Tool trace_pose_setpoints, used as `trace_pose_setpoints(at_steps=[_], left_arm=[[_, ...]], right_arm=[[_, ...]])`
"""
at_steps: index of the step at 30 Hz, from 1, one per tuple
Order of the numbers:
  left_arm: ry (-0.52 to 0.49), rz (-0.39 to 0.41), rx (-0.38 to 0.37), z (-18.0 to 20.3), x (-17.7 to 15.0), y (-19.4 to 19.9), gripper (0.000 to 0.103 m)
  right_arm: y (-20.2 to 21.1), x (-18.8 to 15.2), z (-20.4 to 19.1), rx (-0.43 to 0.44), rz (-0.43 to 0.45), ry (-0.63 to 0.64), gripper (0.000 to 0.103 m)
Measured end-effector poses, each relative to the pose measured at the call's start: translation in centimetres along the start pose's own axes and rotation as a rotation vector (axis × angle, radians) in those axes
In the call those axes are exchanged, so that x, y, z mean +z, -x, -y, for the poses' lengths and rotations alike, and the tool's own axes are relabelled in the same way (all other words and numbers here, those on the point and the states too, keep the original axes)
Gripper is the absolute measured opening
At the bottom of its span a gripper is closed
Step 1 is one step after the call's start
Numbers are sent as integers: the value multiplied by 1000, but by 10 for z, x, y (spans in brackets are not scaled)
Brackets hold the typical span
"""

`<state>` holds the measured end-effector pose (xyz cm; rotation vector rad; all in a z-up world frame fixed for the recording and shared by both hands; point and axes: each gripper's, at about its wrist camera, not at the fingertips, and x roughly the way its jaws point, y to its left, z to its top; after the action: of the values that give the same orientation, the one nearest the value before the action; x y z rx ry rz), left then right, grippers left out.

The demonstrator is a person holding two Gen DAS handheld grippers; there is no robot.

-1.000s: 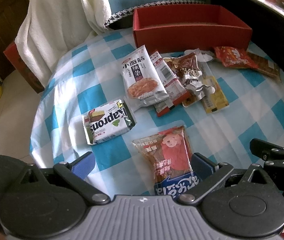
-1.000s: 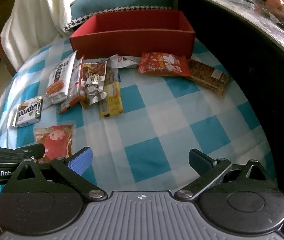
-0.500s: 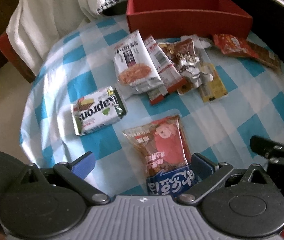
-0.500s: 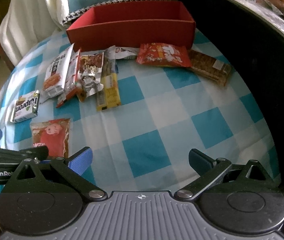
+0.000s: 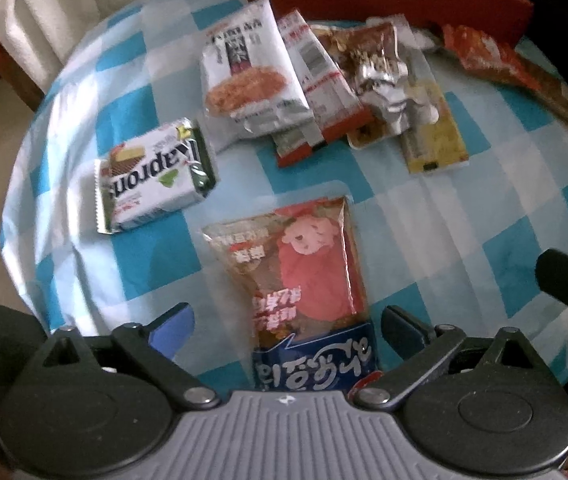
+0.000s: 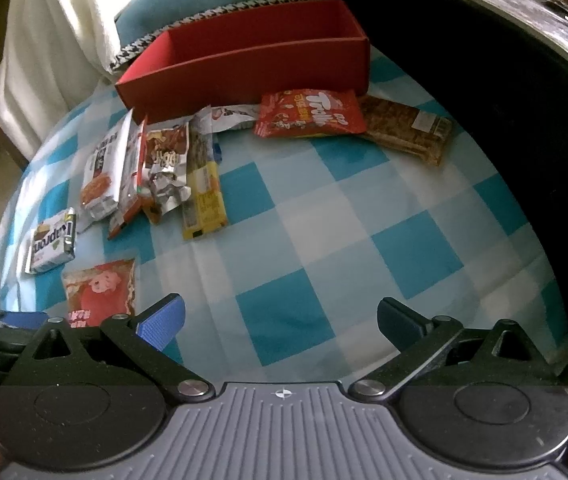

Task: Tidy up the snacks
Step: 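Grasp the red-and-blue bread bag with the left gripper while the right gripper grasps the red Trolli bag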

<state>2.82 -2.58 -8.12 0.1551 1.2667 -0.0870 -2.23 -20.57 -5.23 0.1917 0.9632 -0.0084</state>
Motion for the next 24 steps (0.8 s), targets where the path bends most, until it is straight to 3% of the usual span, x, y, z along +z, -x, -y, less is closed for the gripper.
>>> trace_pose_setpoints(at_steps=[8, 10, 12, 13, 16, 22, 24], left_arm=[[-23, -13, -33, -1, -5, -4, 91], [-22, -2, -38, -4, -5, -2, 84], [-25, 25, -41, -11, -6, 2, 61], [-23, 35, -40, -13, -4, 5, 58], [21, 33, -85, -26, 0, 6, 55], [15, 42, -128, -33, 1, 9, 53], [11, 40, -142, -28, 3, 9, 53]], right_arm=[[-4, 3, -1, 8, -3, 0, 103], [-5, 7, -3, 12, -1, 10, 103], [-5, 11, -4, 22, 3, 12, 102], [-5, 15, -4, 25, 9, 13, 101], [-3, 26, -4, 17, 37, 28, 100], [-12, 57, 16, -41, 50, 10, 98], [-15, 71, 17, -62, 57, 119, 98]])
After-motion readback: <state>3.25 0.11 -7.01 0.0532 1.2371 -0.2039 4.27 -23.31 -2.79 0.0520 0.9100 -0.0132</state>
